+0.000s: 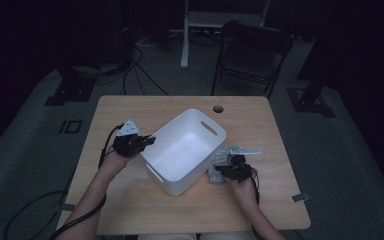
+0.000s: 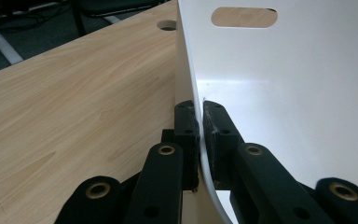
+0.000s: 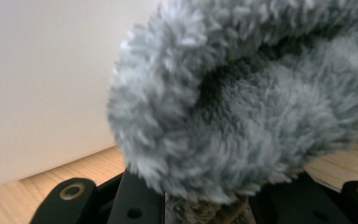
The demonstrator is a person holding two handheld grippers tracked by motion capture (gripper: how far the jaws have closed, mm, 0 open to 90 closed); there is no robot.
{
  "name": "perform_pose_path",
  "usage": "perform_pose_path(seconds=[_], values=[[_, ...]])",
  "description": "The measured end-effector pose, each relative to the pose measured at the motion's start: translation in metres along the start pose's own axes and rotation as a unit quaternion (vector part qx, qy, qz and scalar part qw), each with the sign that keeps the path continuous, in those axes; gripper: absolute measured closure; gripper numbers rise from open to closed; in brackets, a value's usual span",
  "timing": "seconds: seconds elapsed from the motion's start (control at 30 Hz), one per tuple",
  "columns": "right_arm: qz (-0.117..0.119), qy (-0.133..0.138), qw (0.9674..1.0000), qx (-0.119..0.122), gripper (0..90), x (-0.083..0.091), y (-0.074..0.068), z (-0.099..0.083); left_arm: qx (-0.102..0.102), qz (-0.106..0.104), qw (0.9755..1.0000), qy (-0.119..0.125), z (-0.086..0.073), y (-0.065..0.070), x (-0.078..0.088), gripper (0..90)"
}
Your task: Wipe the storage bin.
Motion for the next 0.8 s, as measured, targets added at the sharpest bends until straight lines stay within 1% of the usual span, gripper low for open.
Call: perform_pose_path(seconds=[0.07, 0.1, 0.17, 0.23, 0.27, 0.3, 0.37, 0.4, 0.43, 0.5, 0.6, 0.63, 0.7, 0.8], values=[[0.002, -0.001, 1.0, 0.001, 72.7, 0.001, -0.001, 0.0, 0.0, 0.0, 1.0, 0.0, 0.0, 0.0, 0.0, 85.1], [0.007, -0.001, 1.0, 0.001, 72.7, 0.003, -0.002, 0.001, 0.001, 0.002, 1.0, 0.0, 0.0, 0.0, 0.0, 85.1], [0.02, 0.002, 0.9998, 0.0, 72.7, 0.007, -0.005, 0.001, 0.003, 0.004, 1.0, -0.001, 0.0, 0.0, 0.0, 85.1], [0.037, 0.009, 0.9993, 0.003, 72.7, 0.015, -0.012, 0.002, 0.006, 0.004, 1.0, -0.001, 0.0, 0.0, 0.0, 85.2], [0.057, 0.022, 0.998, 0.015, 72.6, 0.025, -0.024, 0.003, 0.006, 0.004, 1.0, 0.0, 0.0, 0.0, 0.0, 85.1], [0.057, 0.022, 0.998, 0.015, 72.6, 0.025, -0.024, 0.003, 0.005, 0.004, 1.0, 0.0, 0.0, 0.0, 0.0, 85.1], [0.081, 0.04, 0.9956, 0.027, 72.6, 0.037, -0.036, 0.005, 0.002, 0.003, 1.0, -0.001, 0.0, 0.0, 0.0, 85.2], [0.096, 0.058, 0.9929, 0.04, 72.6, 0.046, -0.045, 0.008, 0.002, 0.003, 1.0, -0.002, 0.001, 0.0, -0.001, 85.2], [0.096, 0.058, 0.9929, 0.04, 72.6, 0.046, -0.045, 0.008, -0.001, 0.003, 1.0, -0.004, 0.001, 0.0, -0.001, 85.2], [0.092, 0.065, 0.9924, 0.05, 72.6, 0.05, -0.05, 0.011, -0.001, 0.002, 1.0, -0.004, 0.001, 0.0, -0.001, 85.3], [0.087, 0.069, 0.9927, 0.048, 72.6, 0.046, -0.047, 0.012, -0.008, 0.002, 1.0, -0.004, 0.002, 0.002, -0.002, 85.0], [0.087, 0.07, 0.9927, 0.044, 72.7, 0.045, -0.046, 0.012, -0.006, 0.002, 1.0, -0.003, 0.002, 0.002, -0.002, 85.1], [0.075, 0.073, 0.9931, 0.053, 72.7, 0.042, -0.045, 0.01, -0.007, 0.002, 1.0, -0.003, 0.003, 0.002, -0.003, 85.0], [0.064, 0.067, 0.9944, 0.051, 72.8, 0.037, -0.042, 0.008, -0.008, 0.004, 1.0, -0.005, 0.003, 0.002, -0.004, 85.0]])
Point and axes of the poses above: each handheld gripper's, and its own axes: x roughly backward along the jaws, z roughly out of its top, y roughly to its right, the point moved 2 cm from there along -x, roughly forward along the jaws, and after that the axes turned 15 degrees about -x, right-handed, at the moved point
